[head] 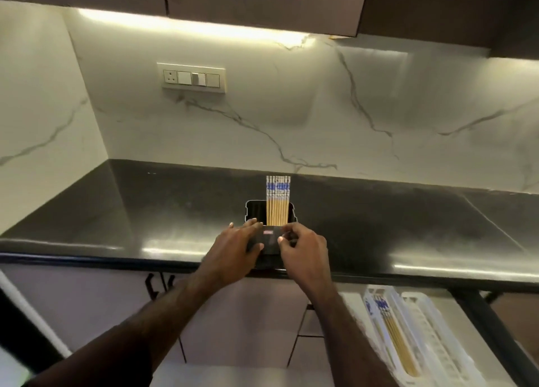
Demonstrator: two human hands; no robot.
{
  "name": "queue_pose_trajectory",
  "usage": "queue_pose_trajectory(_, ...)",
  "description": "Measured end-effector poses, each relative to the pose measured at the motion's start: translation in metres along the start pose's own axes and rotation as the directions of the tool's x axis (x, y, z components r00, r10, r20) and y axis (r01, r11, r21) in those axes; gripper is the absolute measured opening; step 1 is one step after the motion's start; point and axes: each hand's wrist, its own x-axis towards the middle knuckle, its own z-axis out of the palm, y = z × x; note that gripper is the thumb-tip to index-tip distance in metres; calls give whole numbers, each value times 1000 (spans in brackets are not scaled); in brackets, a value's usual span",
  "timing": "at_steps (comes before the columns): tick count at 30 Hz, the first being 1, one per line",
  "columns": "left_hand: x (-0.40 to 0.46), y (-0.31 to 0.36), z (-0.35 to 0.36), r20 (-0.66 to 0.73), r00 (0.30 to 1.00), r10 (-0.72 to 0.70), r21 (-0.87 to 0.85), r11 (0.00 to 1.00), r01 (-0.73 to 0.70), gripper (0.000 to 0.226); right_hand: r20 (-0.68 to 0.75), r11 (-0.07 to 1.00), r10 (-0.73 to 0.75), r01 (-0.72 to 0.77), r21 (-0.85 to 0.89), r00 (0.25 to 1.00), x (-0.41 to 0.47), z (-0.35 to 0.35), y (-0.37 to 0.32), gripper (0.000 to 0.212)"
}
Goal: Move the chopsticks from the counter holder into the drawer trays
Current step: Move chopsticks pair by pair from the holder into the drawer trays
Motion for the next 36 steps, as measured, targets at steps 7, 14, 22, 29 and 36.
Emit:
queue_pose_trajectory(7, 60, -31, 4, -20, 1000, -20, -94, 995, 18, 50, -15, 1000, 0, 0, 1, 1000, 61, 35, 2, 30)
queue_pose_trajectory(14, 139, -42, 18, -4, 1000, -24, -87, 996, 23, 45, 29, 999, 33, -34, 29, 999, 137, 62, 30, 31)
queue_pose_trajectory(22, 213, -69, 53, -30, 985, -172, -117, 979, 168, 50, 83, 997, 72, -73, 17, 994, 202, 86, 50, 38)
queue_pose_trajectory(29, 249, -84, 73, -51, 981, -185, -206, 963, 171, 50, 84, 994, 113, -112, -10, 990, 219, 95, 65, 36)
queue_pose_trajectory(36, 257, -90, 81, -99, 968, -233, -389, 904, 178, 53, 104, 992, 121, -119, -28, 987, 222, 102, 69, 34)
